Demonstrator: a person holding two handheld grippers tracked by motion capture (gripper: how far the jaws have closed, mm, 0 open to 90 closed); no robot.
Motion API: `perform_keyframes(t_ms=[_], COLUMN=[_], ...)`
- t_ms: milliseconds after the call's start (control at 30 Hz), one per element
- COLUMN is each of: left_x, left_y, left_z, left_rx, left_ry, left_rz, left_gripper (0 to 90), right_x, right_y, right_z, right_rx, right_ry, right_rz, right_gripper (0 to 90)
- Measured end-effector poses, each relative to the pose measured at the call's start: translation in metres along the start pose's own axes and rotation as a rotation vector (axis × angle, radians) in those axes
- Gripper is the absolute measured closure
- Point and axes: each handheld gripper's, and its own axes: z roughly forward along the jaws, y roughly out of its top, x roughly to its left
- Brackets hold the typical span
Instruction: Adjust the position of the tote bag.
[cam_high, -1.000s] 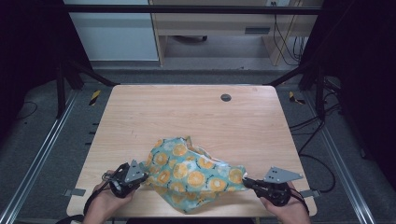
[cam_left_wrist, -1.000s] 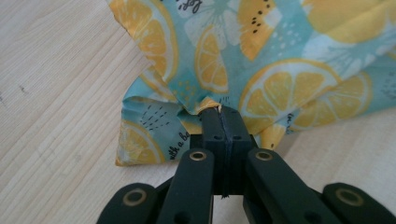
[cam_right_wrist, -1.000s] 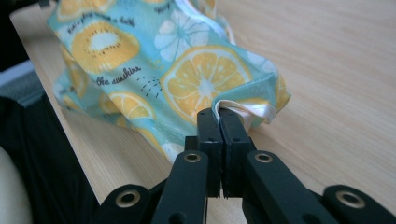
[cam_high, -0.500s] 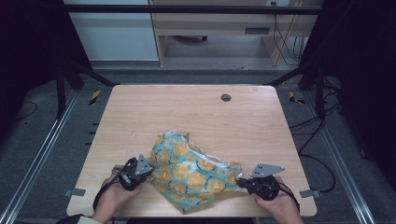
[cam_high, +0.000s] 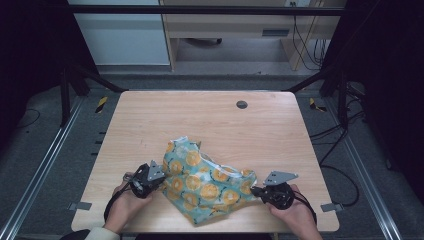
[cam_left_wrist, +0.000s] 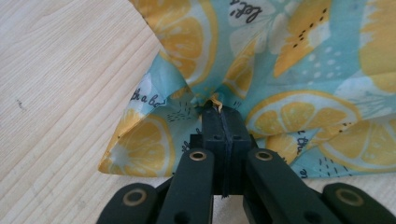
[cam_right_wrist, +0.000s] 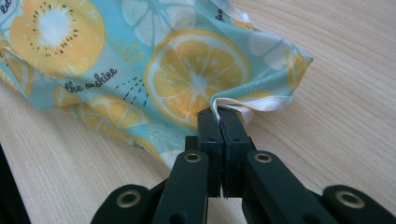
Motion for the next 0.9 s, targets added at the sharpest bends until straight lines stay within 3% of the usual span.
perform_keyframes(t_ms=[733,900], left_x=[0.0071,0.0096], left_y=[0.0013,0.0], left_z=[0.005,0.0044], left_rx=[0.002,0.003], left_ry=[0.015,0.006], left_rz=[-0.022,-0.049], left_gripper=[90.0,90.0], right_x=[-0.007,-0.0083], right_y=[0.0066,0.0063], right_z=[0.0032,0.0016], right_rx=[-0.014,-0.02], right_ry=[-0.05,-0.054], right_rz=[0.014,0.024], right_gripper=[89.2,89.2])
